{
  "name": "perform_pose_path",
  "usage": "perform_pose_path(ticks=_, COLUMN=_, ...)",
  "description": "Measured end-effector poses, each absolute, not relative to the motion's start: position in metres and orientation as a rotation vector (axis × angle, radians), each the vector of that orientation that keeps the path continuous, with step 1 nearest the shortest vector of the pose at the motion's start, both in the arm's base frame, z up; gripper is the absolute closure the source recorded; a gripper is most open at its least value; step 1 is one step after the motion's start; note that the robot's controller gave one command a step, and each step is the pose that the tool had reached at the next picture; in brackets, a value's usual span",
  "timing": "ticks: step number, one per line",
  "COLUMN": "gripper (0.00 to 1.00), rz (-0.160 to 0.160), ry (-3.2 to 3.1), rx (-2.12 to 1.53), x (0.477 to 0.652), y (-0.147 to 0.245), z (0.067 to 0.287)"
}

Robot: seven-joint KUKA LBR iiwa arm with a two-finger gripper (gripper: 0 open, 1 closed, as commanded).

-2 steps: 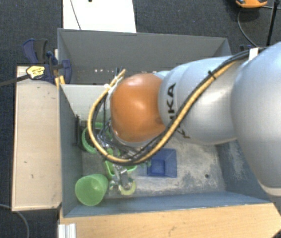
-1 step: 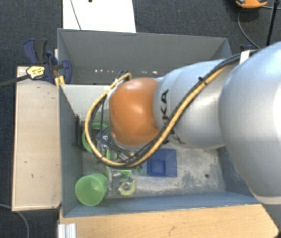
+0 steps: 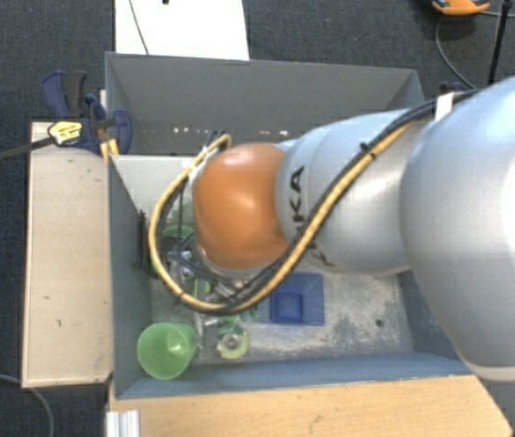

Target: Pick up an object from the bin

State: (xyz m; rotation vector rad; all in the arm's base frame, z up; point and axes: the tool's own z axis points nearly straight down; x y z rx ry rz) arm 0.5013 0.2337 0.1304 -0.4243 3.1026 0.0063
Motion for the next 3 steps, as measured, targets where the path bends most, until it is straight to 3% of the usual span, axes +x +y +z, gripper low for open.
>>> perform_pose_path(ticks=1, gripper=0.00, rz=0.006, ry=3.019, rx=-0.827, x=0.496, y=0.239, z=0.116)
perform_pose_path(ticks=2, gripper=0.00, rz=0.005, ry=3.021, rx=-0.822, x=0.492, y=0.246, z=0.097)
perform_pose_path(ticks=3, gripper=0.00, rz=0.003, ry=2.916, rx=-1.137, x=0.491, y=0.253, z=0.083)
